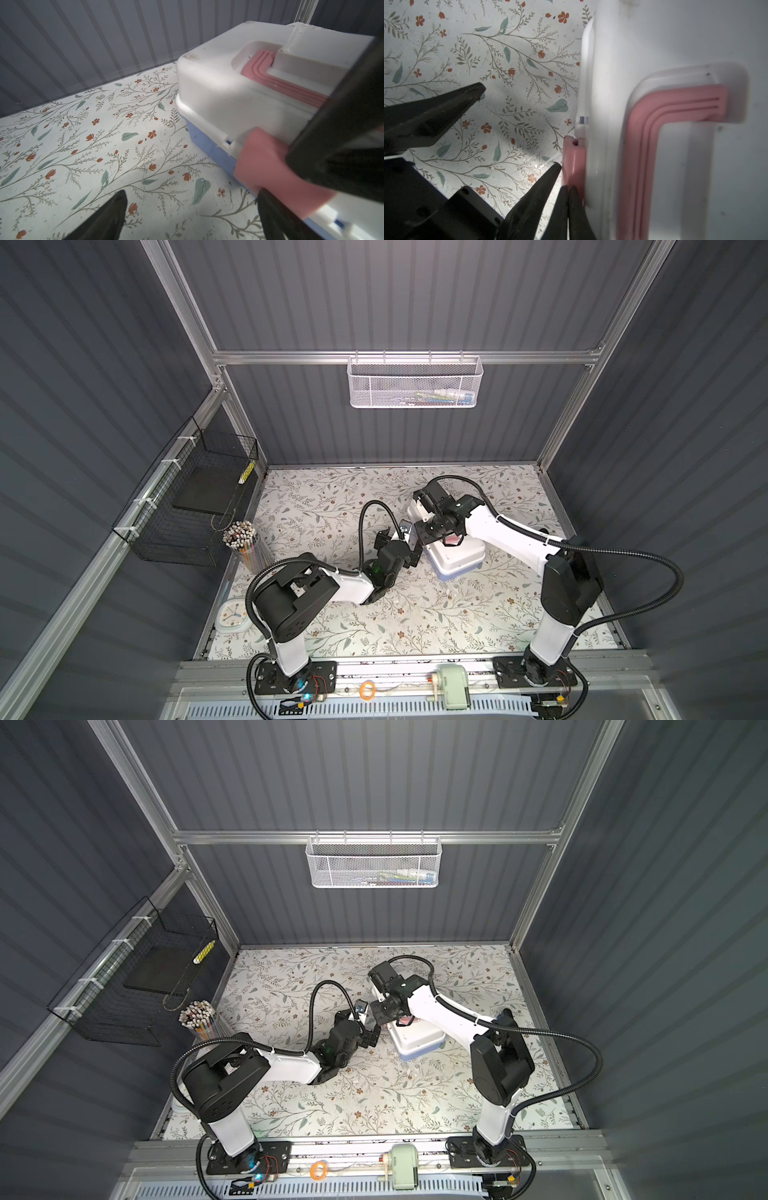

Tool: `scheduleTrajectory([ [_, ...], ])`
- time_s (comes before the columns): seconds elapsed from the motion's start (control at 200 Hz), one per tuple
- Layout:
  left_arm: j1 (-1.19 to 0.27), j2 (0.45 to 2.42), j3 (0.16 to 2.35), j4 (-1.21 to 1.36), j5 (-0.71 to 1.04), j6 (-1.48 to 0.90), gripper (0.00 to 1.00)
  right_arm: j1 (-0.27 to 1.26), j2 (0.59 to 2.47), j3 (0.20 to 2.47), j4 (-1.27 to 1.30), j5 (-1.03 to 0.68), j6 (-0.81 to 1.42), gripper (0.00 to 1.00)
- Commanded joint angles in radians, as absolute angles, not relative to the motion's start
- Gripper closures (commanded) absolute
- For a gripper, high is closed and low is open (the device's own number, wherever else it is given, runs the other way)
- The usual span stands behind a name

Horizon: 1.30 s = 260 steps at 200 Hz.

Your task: Pack the tool kit

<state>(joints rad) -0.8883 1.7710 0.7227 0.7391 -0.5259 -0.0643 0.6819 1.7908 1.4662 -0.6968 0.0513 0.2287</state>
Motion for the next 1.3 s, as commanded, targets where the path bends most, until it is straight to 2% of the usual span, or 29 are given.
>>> scheduleTrajectory([
  [0.0,-0.879,1.779,0.758,0.746,-0.512,-0.083,0.02,0.69,1.81,1.496,-0.747,0.102,0.238,0.93],
  [1.296,-0.878,1.823,0.774,0.764,-0.481,-0.112,0.02,0.71,1.868,1.532,-0.812,0.185,0.231,0.94],
])
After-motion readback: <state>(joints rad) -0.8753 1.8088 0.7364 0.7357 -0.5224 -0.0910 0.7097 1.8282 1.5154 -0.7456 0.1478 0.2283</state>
